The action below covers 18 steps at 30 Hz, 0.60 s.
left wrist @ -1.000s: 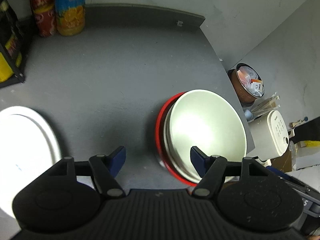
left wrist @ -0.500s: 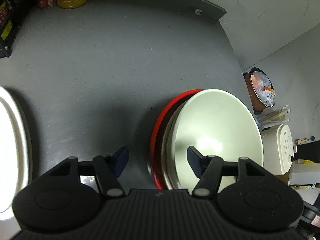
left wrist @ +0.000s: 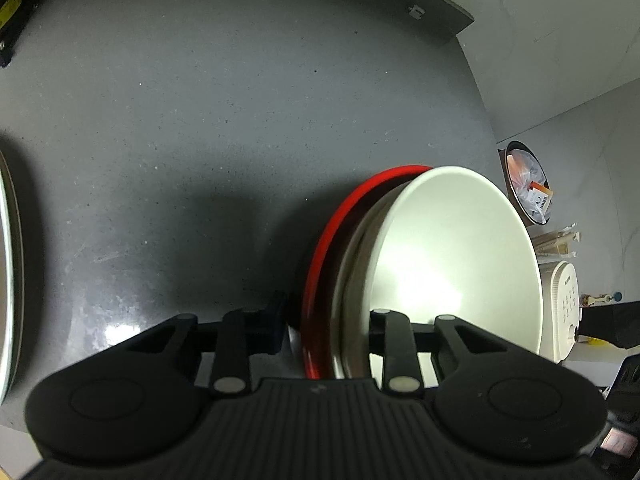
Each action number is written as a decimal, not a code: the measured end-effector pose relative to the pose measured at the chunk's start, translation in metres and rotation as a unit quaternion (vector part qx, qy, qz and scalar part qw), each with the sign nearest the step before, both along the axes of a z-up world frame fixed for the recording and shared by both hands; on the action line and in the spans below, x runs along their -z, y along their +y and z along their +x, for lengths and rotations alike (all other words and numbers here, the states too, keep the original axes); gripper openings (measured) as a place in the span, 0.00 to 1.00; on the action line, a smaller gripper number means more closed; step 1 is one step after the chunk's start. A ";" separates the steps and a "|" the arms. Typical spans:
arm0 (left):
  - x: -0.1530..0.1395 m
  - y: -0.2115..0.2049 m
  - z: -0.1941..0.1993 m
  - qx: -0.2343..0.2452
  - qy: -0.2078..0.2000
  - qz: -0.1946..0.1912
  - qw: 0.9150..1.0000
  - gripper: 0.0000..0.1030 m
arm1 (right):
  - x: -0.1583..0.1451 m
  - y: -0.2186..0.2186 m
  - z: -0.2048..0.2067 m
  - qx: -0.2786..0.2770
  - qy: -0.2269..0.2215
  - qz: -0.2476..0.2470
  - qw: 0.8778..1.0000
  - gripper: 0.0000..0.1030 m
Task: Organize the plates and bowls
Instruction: 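Close both grippers on the red bowl rim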
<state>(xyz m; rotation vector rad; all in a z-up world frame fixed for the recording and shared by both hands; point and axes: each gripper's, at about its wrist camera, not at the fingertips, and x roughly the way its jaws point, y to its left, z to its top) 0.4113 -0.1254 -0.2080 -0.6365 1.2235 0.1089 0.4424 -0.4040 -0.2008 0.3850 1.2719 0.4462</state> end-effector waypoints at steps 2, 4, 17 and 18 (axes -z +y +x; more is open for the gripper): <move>-0.001 0.000 -0.002 0.001 -0.001 0.002 1.000 0.27 | -0.001 -0.002 0.000 0.002 0.001 0.004 1.000 0.35; -0.002 0.002 -0.003 -0.004 -0.002 -0.002 1.000 0.27 | -0.004 0.000 -0.003 0.000 -0.006 0.003 1.000 0.34; -0.022 0.028 -0.021 -0.009 -0.027 0.008 1.000 0.27 | -0.027 0.025 -0.015 -0.018 -0.041 0.011 0.999 0.32; -0.024 0.031 -0.023 -0.011 -0.030 0.008 0.999 0.27 | -0.029 0.028 -0.016 -0.020 -0.044 0.012 0.999 0.32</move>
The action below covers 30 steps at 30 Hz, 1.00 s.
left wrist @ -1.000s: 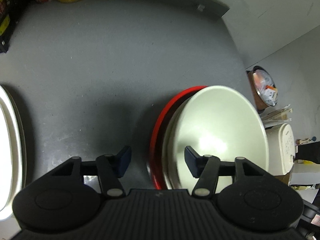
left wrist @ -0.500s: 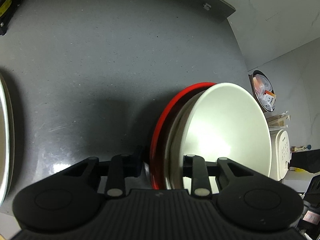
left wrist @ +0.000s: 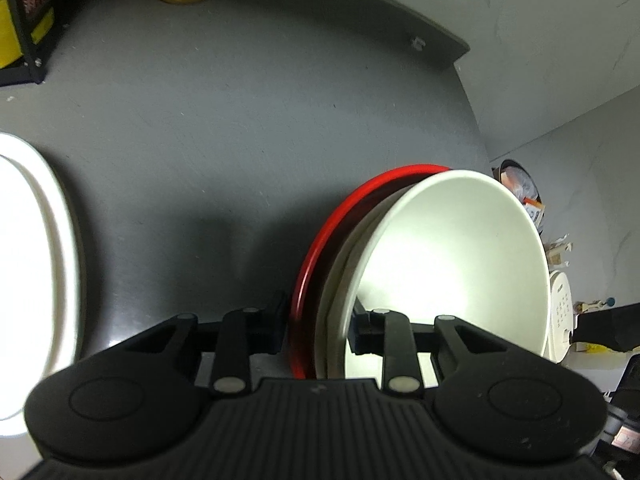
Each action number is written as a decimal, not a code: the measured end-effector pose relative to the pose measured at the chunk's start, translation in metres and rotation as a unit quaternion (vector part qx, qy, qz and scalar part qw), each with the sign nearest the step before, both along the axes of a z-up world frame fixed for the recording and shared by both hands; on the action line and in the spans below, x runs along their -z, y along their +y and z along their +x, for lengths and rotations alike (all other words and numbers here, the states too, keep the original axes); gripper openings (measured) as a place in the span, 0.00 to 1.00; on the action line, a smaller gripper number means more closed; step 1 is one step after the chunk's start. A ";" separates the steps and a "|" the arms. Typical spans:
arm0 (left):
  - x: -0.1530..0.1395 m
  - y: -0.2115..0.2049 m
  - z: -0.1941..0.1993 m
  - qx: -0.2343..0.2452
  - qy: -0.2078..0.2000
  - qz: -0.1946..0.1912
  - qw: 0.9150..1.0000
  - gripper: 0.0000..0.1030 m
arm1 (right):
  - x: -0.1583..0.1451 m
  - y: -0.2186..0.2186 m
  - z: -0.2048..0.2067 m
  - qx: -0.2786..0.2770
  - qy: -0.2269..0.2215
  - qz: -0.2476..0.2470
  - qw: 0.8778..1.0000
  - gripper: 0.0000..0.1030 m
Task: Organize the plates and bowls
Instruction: 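Close both grippers on the red bowl rim, then lift the red bowl stack with both grippers and carry it over the plates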
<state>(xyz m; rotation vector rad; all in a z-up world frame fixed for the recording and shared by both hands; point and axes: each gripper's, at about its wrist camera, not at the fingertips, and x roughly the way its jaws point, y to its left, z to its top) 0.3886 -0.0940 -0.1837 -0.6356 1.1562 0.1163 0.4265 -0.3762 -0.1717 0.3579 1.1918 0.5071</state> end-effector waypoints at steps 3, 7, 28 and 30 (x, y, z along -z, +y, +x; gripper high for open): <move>-0.007 0.010 -0.006 -0.006 -0.007 0.000 1.000 0.27 | -0.006 0.008 -0.004 -0.005 -0.006 0.004 1.000 0.32; -0.016 0.026 -0.015 -0.017 -0.014 -0.001 1.000 0.27 | -0.015 0.022 -0.008 -0.014 -0.011 0.008 1.000 0.32; -0.062 0.137 -0.091 -0.102 -0.046 0.009 0.994 0.27 | -0.053 0.132 -0.044 -0.094 -0.035 0.039 0.994 0.32; -0.063 0.145 -0.098 -0.108 -0.045 0.010 0.993 0.27 | -0.053 0.142 -0.049 -0.098 -0.034 0.041 0.994 0.32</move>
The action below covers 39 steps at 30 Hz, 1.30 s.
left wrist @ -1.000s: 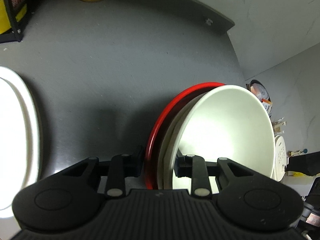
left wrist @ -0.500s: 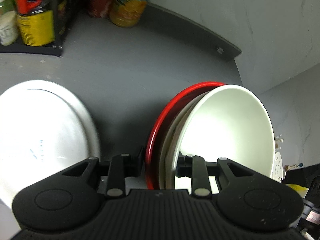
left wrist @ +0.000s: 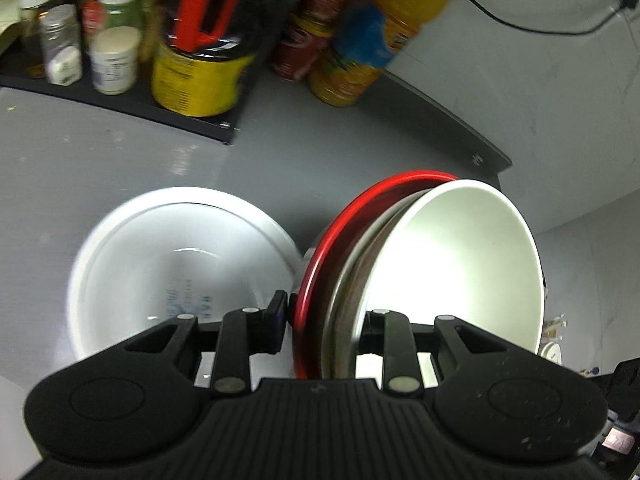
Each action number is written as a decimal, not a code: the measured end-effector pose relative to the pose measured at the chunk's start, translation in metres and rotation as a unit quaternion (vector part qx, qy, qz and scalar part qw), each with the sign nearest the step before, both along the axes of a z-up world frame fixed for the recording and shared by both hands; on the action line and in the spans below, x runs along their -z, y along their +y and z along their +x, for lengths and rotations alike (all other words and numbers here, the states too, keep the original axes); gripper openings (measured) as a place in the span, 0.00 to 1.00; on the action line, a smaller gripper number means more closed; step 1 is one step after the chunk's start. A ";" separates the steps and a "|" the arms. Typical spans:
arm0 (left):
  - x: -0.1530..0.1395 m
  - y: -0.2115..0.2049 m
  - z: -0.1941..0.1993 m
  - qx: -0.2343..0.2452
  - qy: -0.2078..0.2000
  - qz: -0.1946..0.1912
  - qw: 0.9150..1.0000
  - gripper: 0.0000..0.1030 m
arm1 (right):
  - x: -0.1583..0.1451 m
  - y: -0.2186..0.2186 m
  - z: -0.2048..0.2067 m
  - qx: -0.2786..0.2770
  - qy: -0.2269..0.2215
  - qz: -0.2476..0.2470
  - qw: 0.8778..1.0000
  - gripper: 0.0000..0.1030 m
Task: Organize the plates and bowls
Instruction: 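Lift the red bowl stack with both grippers and carry it over the plates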
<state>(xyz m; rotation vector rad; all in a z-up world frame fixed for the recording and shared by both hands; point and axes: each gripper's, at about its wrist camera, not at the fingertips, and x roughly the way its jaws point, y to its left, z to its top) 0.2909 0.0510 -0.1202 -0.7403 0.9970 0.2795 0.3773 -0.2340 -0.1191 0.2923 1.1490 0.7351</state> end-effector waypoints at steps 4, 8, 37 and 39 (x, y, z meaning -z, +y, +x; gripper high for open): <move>0.001 0.018 -0.012 -0.011 0.002 0.000 1.000 0.27 | 0.002 0.020 -0.010 -0.008 0.004 0.000 1.000 0.32; 0.005 0.036 -0.025 -0.024 0.007 -0.004 1.000 0.27 | 0.005 0.039 -0.019 -0.017 0.008 -0.003 1.000 0.32; 0.053 0.113 -0.038 0.016 0.049 -0.036 0.998 0.27 | 0.044 0.099 -0.059 0.025 0.048 -0.037 0.998 0.32; 0.054 0.115 -0.037 0.025 0.047 -0.040 0.998 0.27 | 0.045 0.099 -0.060 0.035 0.052 -0.039 0.997 0.32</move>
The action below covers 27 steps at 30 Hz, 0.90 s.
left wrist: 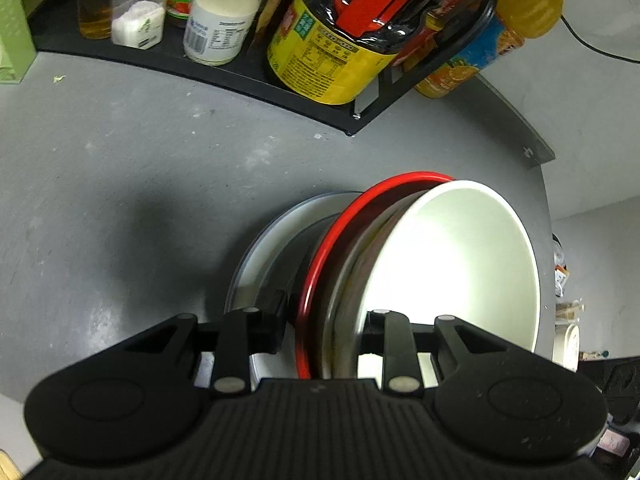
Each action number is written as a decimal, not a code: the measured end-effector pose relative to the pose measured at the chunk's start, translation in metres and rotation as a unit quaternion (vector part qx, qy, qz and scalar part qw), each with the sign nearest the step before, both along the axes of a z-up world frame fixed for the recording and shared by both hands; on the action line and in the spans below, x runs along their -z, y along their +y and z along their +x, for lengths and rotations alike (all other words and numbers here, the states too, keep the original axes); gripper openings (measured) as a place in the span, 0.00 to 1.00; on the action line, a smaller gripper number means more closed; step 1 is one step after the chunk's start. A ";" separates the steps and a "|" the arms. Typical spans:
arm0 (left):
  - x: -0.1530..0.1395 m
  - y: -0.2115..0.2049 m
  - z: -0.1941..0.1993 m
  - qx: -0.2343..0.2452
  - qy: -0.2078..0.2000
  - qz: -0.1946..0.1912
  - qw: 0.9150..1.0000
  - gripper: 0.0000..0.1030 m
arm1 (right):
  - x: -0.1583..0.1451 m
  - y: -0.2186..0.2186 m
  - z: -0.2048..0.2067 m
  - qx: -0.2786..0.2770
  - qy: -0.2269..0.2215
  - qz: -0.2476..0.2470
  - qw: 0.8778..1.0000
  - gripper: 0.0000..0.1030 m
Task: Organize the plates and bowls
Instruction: 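Lift the red bowl stack with both grippers and carry it over the plates, then lower the bowl stack onto the 'BAKERY' plate and open both grippers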
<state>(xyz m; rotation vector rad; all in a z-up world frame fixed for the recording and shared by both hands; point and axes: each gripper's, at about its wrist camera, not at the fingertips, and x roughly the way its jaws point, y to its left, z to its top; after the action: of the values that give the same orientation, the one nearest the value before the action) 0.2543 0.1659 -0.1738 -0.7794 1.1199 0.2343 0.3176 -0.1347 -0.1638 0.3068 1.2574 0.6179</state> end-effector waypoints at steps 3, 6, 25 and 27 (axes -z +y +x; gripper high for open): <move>0.001 0.002 0.002 0.013 -0.002 -0.009 1.000 0.28 | 0.001 0.000 -0.003 0.010 0.005 -0.010 1.000 0.32; 0.000 0.000 0.007 0.031 -0.001 -0.002 1.000 0.29 | 0.003 -0.001 -0.005 0.024 0.012 -0.010 1.000 0.35; -0.053 -0.028 -0.002 0.059 -0.035 0.102 0.992 0.48 | -0.049 -0.051 -0.040 0.074 -0.107 -0.015 0.991 0.65; -0.062 -0.035 -0.011 0.060 -0.040 0.104 0.992 0.48 | -0.056 -0.058 -0.050 0.079 -0.118 -0.031 0.989 0.70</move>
<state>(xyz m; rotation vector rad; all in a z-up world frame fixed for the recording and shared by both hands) 0.2437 0.1311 -0.1118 -0.5311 1.0431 0.2123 0.2681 -0.1931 -0.1081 0.2703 1.0110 0.4632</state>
